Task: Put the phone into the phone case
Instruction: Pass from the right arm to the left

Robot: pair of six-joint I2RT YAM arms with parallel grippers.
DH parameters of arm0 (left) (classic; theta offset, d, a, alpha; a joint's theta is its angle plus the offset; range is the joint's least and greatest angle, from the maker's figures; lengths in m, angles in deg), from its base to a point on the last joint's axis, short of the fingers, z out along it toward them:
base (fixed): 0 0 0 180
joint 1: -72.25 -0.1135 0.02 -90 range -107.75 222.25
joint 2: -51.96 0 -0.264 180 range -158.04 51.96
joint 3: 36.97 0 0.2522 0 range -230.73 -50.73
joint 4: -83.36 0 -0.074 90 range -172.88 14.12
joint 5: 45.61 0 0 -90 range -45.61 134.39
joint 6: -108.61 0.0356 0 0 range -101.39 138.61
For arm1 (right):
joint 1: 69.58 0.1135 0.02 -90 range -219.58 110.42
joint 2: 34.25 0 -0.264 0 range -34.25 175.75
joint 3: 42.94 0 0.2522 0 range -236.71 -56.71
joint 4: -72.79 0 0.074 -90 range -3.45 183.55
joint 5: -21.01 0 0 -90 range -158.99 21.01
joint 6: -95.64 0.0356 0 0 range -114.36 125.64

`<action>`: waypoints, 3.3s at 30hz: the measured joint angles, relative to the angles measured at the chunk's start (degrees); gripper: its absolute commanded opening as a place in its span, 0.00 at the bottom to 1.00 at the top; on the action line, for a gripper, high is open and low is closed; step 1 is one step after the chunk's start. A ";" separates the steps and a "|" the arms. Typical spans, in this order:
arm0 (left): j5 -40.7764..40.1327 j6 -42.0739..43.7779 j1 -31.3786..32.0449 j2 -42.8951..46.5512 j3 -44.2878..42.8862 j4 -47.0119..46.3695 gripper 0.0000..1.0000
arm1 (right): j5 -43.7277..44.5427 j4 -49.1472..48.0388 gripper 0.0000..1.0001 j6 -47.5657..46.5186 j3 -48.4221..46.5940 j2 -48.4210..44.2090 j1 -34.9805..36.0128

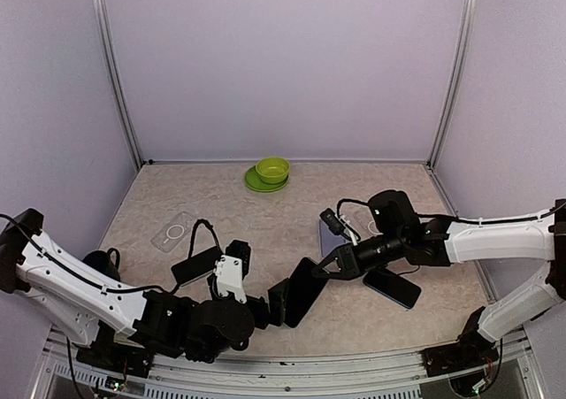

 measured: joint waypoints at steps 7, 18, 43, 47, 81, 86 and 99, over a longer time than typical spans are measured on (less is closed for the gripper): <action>1.57 -1.38 -0.04 8.44 8.33 -7.89 0.99 | 3.30 2.45 0.00 -1.11 0.15 -7.72 -2.19; 13.62 -1.73 -3.85 11.13 13.79 -21.00 0.95 | 10.71 0.83 0.00 -0.31 5.64 -19.98 -4.39; 52.74 -7.37 -17.68 0.44 21.22 -53.11 0.89 | 10.82 -25.42 0.01 9.35 18.73 -30.08 -3.65; 55.15 -8.04 -18.18 -1.60 20.81 -55.10 0.86 | 9.97 -28.13 0.01 9.53 18.93 -29.20 -2.93; 63.43 -11.89 -19.76 -8.94 19.21 -69.44 0.51 | 7.19 -46.58 0.00 12.50 23.30 -17.05 2.21; 64.06 -12.37 -19.80 -10.01 19.21 -71.04 0.46 | 7.19 -49.20 0.00 13.05 23.71 -15.69 2.54; 63.80 -13.31 -19.87 -10.36 19.23 -71.73 0.20 | 6.86 -54.12 0.01 14.58 24.35 -13.53 2.80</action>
